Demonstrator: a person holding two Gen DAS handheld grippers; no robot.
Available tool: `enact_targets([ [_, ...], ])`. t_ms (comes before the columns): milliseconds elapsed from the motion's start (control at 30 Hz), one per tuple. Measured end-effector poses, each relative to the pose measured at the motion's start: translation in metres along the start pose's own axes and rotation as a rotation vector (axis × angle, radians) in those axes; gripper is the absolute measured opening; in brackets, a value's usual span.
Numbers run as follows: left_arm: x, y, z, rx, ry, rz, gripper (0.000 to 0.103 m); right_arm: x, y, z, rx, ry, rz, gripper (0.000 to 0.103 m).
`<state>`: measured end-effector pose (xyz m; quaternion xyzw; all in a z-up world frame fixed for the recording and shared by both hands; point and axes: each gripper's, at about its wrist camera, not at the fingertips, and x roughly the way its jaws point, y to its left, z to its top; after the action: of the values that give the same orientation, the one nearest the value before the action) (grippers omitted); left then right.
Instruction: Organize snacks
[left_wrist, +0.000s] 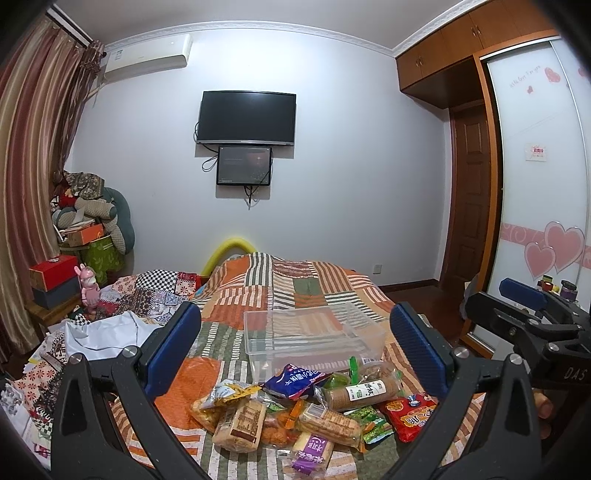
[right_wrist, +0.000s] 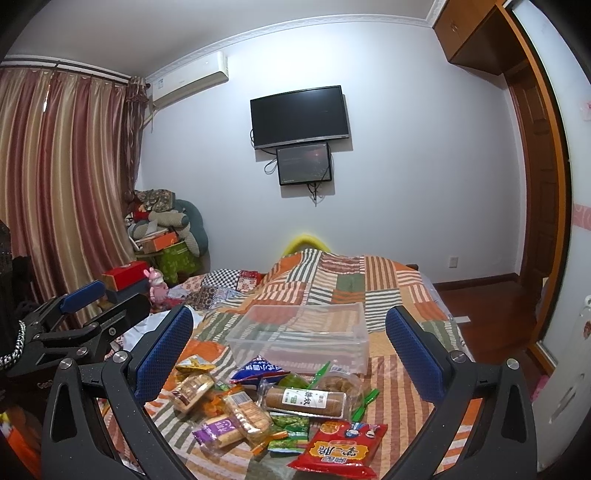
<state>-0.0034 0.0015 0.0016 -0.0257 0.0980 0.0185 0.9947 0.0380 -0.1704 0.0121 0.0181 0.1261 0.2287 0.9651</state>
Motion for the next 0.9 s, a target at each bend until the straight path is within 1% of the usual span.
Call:
enact_targets([
  [533,0.0,0.0,0.001,-0.005,-0.004,0.0,0.103,0.002,-0.001,-0.002,0.009,0.005,0.002,0.103],
  [700,0.002,-0.003,0.001,0.016,-0.003,-0.013,0.103,0.004,-0.003,-0.003,0.012,0.007,-0.002,0.103],
  [900,0.012,-0.005,-0.003,0.039,0.039,-0.052,0.103,0.014,-0.018,-0.007,0.025,0.066,-0.01,0.103],
])
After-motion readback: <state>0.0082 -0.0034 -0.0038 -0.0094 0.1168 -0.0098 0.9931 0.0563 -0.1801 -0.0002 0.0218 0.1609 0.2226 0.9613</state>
